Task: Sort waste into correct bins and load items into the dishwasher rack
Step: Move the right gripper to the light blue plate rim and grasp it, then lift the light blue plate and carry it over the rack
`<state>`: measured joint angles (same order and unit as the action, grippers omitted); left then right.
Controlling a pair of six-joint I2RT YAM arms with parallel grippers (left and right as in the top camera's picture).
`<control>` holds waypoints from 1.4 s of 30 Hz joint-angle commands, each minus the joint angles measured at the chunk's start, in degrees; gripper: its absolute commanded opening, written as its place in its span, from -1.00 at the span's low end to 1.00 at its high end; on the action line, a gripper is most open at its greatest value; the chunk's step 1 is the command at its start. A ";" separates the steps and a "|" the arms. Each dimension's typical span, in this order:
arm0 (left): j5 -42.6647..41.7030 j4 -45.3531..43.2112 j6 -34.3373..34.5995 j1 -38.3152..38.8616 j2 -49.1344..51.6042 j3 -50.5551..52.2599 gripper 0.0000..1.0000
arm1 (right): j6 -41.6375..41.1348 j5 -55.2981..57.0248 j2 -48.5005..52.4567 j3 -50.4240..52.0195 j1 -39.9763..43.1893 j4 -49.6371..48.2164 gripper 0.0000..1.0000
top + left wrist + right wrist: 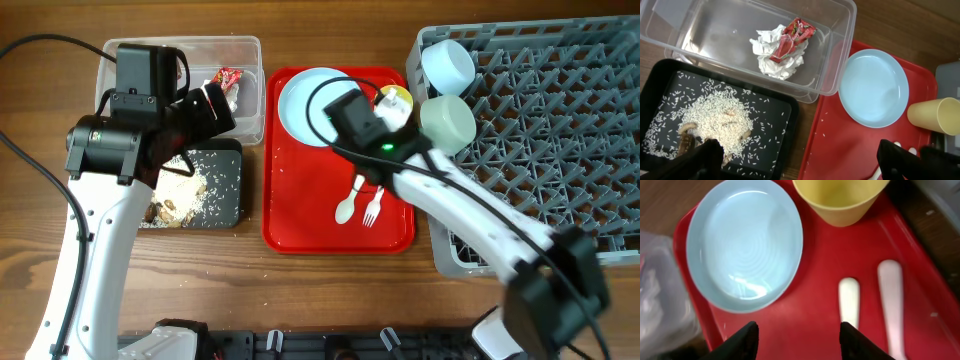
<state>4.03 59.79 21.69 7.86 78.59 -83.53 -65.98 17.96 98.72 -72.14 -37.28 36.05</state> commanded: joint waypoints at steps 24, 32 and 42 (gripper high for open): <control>0.57 -0.13 -0.68 -0.26 -0.09 -0.74 1.00 | 1.22 3.04 18.08 0.59 0.55 -15.28 -0.40; 0.57 -0.13 -0.68 -0.26 -0.09 -0.74 1.00 | 9.64 -0.52 18.08 0.59 0.61 -14.78 -0.84; 0.57 -0.13 -0.68 -0.26 -0.09 -0.74 1.00 | 23.50 -2.99 15.39 -0.22 0.61 -13.77 -0.91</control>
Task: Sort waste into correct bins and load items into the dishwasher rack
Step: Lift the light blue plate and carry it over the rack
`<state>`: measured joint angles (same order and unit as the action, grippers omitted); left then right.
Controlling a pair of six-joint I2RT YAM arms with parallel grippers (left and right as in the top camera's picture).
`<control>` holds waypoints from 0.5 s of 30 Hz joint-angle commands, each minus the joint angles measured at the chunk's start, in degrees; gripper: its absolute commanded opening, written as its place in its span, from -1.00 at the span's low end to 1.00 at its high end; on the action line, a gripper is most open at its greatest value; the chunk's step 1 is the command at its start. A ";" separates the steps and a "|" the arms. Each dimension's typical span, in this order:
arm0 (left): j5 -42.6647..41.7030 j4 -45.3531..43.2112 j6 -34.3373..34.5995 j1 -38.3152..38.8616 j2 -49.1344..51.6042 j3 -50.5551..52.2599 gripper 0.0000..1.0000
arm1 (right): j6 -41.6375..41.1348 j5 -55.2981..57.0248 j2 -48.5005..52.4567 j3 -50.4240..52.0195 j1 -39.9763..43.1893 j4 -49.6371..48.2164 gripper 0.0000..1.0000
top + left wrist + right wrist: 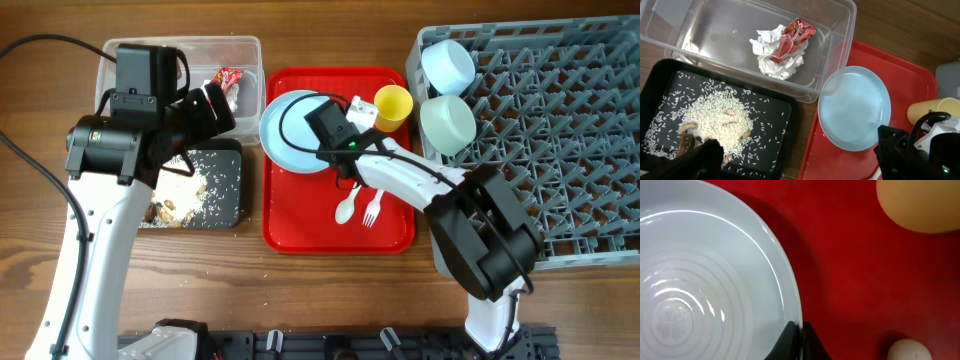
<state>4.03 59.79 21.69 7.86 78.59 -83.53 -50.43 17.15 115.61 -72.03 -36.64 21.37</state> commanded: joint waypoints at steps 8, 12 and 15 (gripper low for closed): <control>0.57 -0.13 -0.68 -0.26 -0.09 -0.74 0.99 | 14.93 -2.45 -12.85 -0.39 2.32 3.10 -0.91; 0.57 -0.13 -0.68 -0.26 -0.09 -0.74 1.00 | 22.88 -2.99 -21.84 -0.39 2.99 3.58 -0.92; 0.57 -0.13 -0.68 -0.26 -0.09 -0.74 1.00 | 25.22 0.92 -29.29 -0.39 2.99 5.09 -0.91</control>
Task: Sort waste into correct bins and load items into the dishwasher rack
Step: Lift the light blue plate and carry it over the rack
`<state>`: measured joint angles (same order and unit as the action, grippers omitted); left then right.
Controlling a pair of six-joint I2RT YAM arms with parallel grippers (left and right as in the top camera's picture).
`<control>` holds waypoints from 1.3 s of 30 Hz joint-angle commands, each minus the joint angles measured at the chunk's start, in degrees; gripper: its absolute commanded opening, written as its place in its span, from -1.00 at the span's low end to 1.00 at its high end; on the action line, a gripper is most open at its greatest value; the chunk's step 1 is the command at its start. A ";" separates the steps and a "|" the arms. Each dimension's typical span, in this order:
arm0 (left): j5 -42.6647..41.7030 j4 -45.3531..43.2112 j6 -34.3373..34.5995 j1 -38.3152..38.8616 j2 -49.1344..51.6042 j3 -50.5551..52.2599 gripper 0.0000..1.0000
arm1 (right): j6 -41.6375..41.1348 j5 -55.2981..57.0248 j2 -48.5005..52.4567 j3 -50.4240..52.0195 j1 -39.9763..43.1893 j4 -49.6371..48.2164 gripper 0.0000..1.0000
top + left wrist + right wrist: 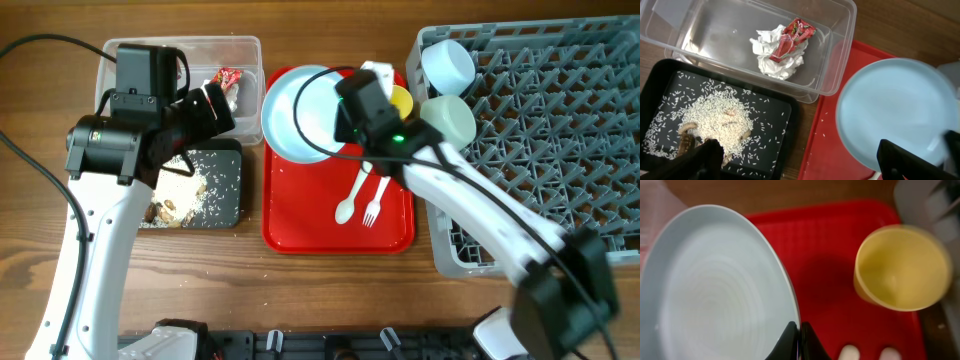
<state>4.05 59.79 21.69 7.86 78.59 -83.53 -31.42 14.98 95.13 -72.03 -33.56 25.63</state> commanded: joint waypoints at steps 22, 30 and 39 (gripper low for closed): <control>0.55 -0.13 -0.70 -0.26 -0.09 -0.74 1.00 | 54.97 36.59 -23.54 -0.33 19.15 0.20 -0.91; 0.55 -0.13 -0.68 -0.26 -0.09 -0.74 1.00 | 77.68 29.70 -11.98 -0.33 30.23 -8.44 -0.91; 0.55 -0.13 -0.68 -0.26 -0.09 -0.74 0.99 | 80.85 26.86 0.11 -0.33 32.46 -11.80 -0.92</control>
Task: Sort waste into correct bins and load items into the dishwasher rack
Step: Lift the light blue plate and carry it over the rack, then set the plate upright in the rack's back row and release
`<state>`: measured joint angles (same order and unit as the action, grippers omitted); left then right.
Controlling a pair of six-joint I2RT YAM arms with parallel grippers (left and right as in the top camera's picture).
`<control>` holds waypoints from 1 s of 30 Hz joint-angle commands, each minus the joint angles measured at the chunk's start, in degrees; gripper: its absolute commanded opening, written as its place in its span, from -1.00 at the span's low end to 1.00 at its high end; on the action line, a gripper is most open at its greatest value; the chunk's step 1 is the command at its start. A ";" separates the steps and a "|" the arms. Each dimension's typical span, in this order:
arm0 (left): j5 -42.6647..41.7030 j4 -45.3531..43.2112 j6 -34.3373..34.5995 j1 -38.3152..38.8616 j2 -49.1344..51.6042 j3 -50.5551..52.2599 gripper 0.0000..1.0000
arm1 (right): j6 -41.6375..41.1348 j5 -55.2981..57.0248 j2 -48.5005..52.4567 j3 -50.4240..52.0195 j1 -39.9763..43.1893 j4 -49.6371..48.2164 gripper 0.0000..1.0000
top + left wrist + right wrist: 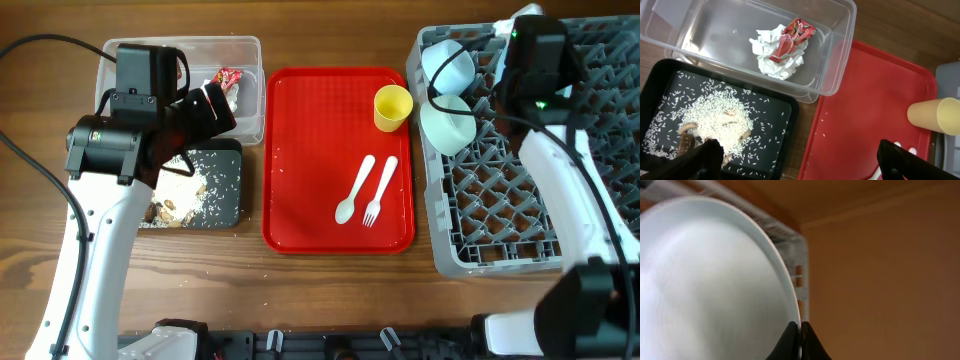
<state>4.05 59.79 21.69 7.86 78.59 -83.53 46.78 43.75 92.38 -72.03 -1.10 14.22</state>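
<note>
My right gripper (799,336) is shut on the rim of the light blue plate (710,280), held on edge over the far left part of the grey dishwasher rack (560,170); the rack's rim (799,275) shows behind the plate. In the overhead view that gripper (535,45) is above the rack's back. On the red tray (310,150) remain a yellow cup (392,107), a white spoon (352,190) and a white fork (378,190). My left gripper (800,165) hangs open, nothing in it, over the black tray's right edge and the red tray's left edge.
A clear bin (705,40) holds crumpled tissue and a red wrapper (790,40). The black tray (715,120) holds rice and scraps. A light blue bowl (447,63) and a pale green bowl (447,122) lie in the rack's left side.
My right gripper has gone from above the red tray's back to over the rack's far left part, still shut on the plate. The left arm has not moved.
The plate lay on the red tray with my right gripper open above it. Then the gripper was shut on its rim, with the plate shifted left on the tray. Then the plate was lifted above the tray, and now it is over the rack.
</note>
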 commanded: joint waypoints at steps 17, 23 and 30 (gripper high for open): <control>0.55 -0.13 -0.70 -0.26 -0.09 -0.74 1.00 | -32.11 -19.45 -7.39 -0.39 -0.11 6.25 0.99; 0.55 -0.13 -0.68 -0.26 -0.09 -0.74 1.00 | -50.58 -54.86 -16.70 -0.39 -0.11 16.15 1.00; 0.55 -0.13 -0.68 -0.26 -0.09 -0.74 1.00 | -64.63 -73.81 -18.71 -0.39 -2.29 13.42 0.75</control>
<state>4.05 59.83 21.69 7.86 78.59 -83.55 -6.72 -15.79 73.63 -72.05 -1.41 28.38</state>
